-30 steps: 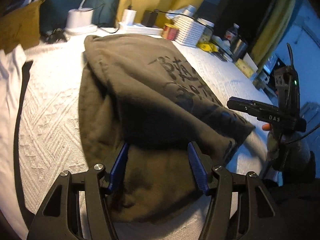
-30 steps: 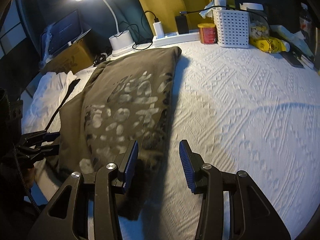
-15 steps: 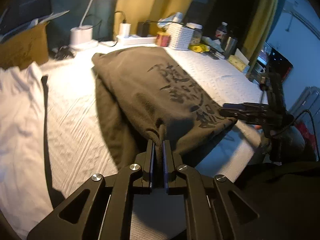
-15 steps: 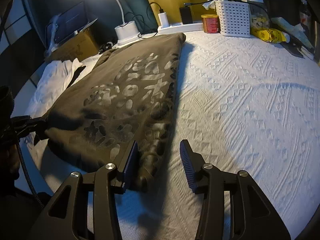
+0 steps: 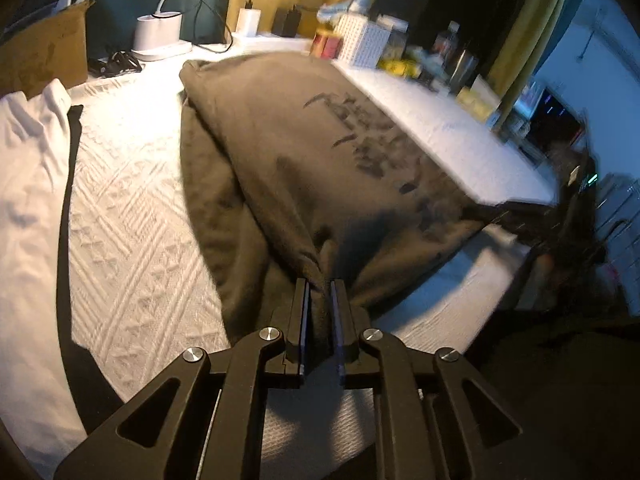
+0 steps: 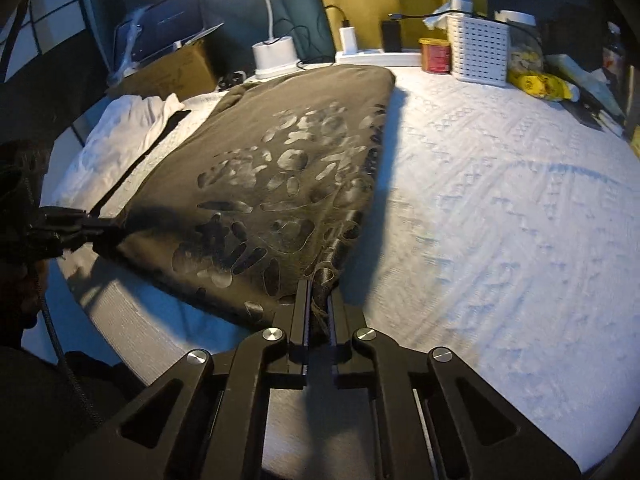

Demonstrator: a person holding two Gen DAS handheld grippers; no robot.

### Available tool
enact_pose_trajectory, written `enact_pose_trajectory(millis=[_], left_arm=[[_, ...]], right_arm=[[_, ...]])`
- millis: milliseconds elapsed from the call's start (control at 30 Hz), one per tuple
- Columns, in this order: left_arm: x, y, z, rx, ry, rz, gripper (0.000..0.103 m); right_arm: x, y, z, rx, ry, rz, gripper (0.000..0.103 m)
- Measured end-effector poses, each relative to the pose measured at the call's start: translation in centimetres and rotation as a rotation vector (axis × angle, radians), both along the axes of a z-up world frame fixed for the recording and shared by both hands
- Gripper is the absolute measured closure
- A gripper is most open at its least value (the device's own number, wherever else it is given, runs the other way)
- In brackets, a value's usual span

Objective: Fold small clothes
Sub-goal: 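Pull the shirt end straight and open both tools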

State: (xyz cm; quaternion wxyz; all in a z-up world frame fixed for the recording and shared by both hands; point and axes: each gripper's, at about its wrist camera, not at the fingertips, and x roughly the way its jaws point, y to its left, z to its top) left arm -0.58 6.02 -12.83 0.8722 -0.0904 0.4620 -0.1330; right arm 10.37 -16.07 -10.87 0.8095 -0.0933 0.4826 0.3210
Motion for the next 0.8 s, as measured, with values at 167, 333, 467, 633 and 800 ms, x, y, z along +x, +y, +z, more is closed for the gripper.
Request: enact_pose_trajectory(millis=[167, 333, 467, 633, 800], left_arm=[[-0.6, -1.1, -0.2, -0.040, 0.011, -0.006, 0.091], [-1.0, -2.4, -0.1, -0.048, 0.034, -0.042, 0.087], [-0.9, -3.0, 0.4, -0.004, 0.034, -0.030, 0.063], [-0.6, -2.2, 1.6, 0.015, -0.010, 0.031, 0.038], [-0.1, -1.4, 2.3, 0.038, -0.042, 0.088, 0.037]], right_arm=[[-1.0, -1.3, 0.4, -0.047, -0.018, -0.014, 0.096], [-1.9, -2.6, 0.8, -0.066, -0.027, -0.042, 0.096], [-2.9, -3.2, 0.8, -0.076, -0.020, -0.057, 0.096], [-3.3, -3.6, 1.0, -0.082, -0.006, -0.075, 0.095], [-3.0, -3.3, 1.2, -0.092, 0.001, -0.074, 0.094]])
